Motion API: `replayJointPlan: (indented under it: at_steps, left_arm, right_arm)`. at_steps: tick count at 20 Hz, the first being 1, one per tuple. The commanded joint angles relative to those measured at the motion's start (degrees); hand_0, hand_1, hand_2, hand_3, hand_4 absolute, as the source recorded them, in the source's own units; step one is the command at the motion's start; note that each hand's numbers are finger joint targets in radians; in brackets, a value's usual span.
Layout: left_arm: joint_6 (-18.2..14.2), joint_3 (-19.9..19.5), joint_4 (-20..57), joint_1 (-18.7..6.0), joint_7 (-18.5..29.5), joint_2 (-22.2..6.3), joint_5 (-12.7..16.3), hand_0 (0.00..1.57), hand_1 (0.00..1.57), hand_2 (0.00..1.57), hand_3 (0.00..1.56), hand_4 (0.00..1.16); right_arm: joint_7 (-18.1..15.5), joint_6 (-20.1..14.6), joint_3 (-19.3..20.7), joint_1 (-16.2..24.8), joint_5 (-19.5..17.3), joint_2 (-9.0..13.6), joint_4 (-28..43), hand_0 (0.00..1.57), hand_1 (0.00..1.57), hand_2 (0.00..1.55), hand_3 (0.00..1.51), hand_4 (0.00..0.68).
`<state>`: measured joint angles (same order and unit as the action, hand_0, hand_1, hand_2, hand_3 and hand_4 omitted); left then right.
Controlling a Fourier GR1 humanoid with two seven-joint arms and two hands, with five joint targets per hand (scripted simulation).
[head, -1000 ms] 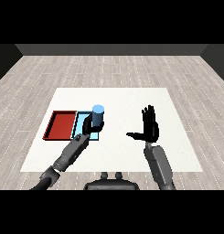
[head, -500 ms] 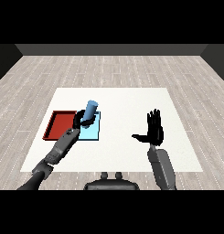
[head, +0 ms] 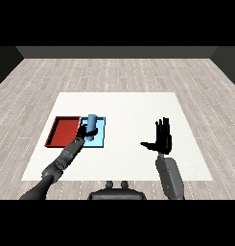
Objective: Pick the blue can and put it in the blue box
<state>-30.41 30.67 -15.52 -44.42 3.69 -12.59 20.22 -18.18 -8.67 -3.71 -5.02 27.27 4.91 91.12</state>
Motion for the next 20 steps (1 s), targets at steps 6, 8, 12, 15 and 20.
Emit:
replayJointPlan:
  at_steps: [6, 8, 12, 15, 20]
  left_arm:
    - [0.21, -8.16, 11.31, -1.79, 0.28, 1.57, 4.23, 1.4, 1.4, 1.29, 0.4, 0.63]
    - [0.91, -7.77, 13.09, -4.38, -2.63, 4.43, 3.45, 1.17, 1.17, 1.02, 0.0, 0.69]
    - [5.69, -6.51, 15.13, -5.02, -3.05, 1.18, 0.53, 0.0, 0.0, 0.0, 0.0, 0.0]
    - [3.48, -6.11, 15.42, -5.71, -3.63, 1.4, -0.64, 0.0, 0.0, 0.0, 0.0, 0.0]
    - [-1.72, -10.97, 10.21, -3.11, 6.3, 2.84, 3.1, 0.0, 0.0, 0.0, 0.0, 0.0]
  right_arm:
    - [-1.98, 0.93, 2.05, -1.0, -1.21, 1.11, -3.37, 0.0, 0.0, 0.0, 0.0, 0.0]
    - [-2.65, 1.94, 2.15, -4.97, -1.46, 0.47, -9.53, 0.0, 0.0, 0.0, 0.0, 0.0]
    - [-3.8, 0.32, 0.02, -1.61, -2.72, -2.45, -5.91, 0.0, 0.0, 0.0, 0.0, 0.0]
    - [-3.77, 0.64, -0.01, 1.02, -2.73, -2.12, -3.57, 0.0, 0.0, 0.0, 0.0, 0.0]
    - [-1.82, 1.26, 1.71, -1.07, -1.34, -0.95, -2.81, 0.0, 0.0, 0.0, 0.0, 0.0]
